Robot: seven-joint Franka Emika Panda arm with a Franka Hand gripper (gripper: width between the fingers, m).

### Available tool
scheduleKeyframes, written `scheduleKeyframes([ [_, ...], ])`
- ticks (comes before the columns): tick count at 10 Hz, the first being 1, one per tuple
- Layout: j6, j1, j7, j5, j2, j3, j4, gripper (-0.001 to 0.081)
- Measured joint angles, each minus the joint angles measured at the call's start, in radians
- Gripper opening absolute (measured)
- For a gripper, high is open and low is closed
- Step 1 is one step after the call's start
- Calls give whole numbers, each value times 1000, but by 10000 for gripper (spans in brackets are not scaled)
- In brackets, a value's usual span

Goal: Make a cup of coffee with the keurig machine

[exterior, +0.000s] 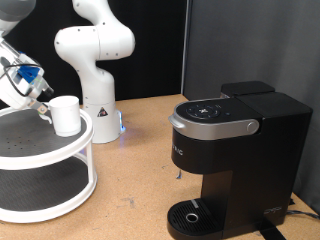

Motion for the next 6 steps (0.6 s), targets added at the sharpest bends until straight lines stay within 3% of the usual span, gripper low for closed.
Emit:
scheduleKeyframes([
  [6, 42, -3, -5, -24, 1, -6, -29, 805],
])
